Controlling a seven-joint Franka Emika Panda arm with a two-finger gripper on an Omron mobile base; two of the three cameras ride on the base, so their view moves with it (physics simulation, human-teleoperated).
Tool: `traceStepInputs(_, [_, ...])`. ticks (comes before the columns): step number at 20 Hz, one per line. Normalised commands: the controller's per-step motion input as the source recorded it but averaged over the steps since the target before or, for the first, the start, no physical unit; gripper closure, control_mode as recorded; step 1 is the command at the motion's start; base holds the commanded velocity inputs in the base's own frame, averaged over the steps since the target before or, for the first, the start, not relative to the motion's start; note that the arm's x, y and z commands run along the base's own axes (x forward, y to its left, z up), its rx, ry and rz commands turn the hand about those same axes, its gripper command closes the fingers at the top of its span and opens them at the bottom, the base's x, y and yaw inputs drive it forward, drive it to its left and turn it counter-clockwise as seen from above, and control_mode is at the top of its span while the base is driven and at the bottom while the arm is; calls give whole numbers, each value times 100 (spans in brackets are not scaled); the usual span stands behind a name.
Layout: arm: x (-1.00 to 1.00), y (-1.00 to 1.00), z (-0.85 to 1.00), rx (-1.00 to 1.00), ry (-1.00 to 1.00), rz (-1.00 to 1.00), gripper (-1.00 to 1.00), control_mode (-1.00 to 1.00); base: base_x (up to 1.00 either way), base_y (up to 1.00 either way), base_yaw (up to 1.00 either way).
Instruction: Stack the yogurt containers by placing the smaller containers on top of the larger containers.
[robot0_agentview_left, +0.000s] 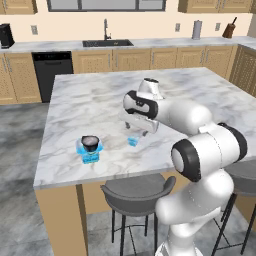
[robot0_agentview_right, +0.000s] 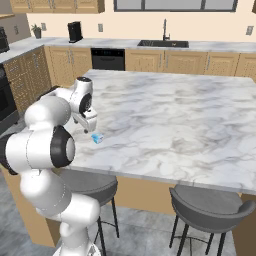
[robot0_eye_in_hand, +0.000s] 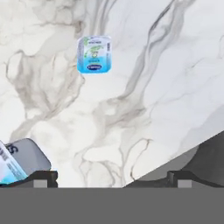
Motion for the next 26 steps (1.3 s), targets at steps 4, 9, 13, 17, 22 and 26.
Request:
traceStepInputs(4, [18,-33,-27,-8,0,1,-100,-100,0,0,0])
traceStepInputs(9, [5,-16,-20,-4,-2,6,-100,-100,0,0,0])
traceStepInputs(13, [3,-4,-19,0,-8,1,-100,-100,0,0,0])
traceStepInputs(17, [0,-9,-23,0,-17,0,-100,-100,0,0,0])
traceStepInputs(22, [2,-3,-23,-3,-15,2,-100,-100,0,0,0])
traceStepInputs(26, [14,0,-17,-3,-6,6,-100,-100,0,0,0])
